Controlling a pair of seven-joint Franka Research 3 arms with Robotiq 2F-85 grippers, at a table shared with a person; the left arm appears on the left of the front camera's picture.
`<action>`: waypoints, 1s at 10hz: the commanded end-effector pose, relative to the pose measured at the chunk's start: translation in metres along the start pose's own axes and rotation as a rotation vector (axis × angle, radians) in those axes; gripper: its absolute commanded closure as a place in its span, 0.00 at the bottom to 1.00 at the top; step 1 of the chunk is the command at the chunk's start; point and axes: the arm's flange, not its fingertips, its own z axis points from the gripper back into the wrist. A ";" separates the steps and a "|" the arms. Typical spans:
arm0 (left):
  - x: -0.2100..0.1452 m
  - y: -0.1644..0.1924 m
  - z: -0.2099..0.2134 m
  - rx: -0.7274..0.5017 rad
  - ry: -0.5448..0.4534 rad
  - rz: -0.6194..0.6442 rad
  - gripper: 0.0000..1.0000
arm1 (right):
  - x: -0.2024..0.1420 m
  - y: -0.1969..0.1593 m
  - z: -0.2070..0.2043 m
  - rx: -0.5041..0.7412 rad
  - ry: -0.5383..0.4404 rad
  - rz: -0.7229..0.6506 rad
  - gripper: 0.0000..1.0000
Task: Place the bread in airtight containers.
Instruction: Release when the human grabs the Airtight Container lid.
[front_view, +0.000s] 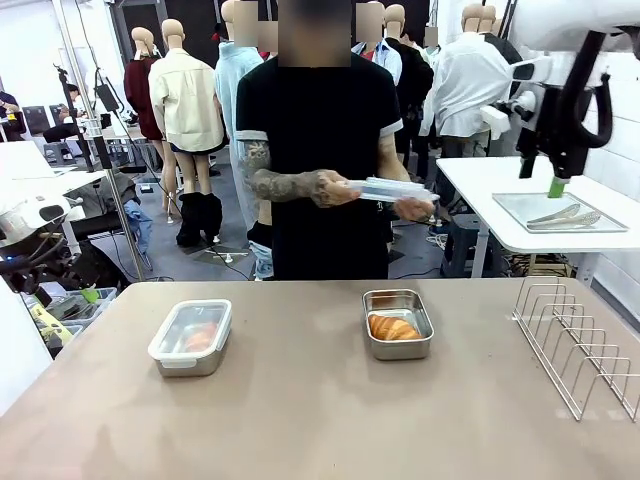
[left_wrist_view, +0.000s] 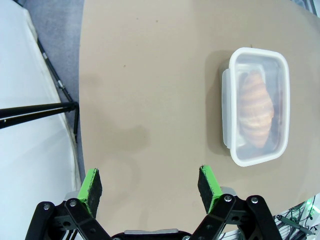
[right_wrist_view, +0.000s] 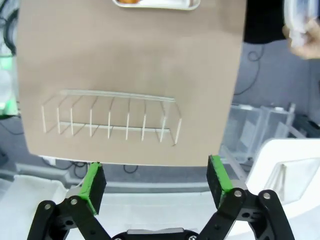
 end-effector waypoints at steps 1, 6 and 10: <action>-0.002 0.000 0.001 0.013 -0.002 0.011 0.00 | -0.017 0.017 -0.022 0.030 -0.063 0.057 0.00; -0.002 0.000 0.001 0.013 -0.002 0.011 0.00 | -0.066 0.027 -0.059 0.026 -0.225 0.073 0.00; -0.002 0.000 0.001 0.013 -0.002 0.011 0.00 | -0.061 0.027 -0.049 0.037 -0.177 0.036 0.00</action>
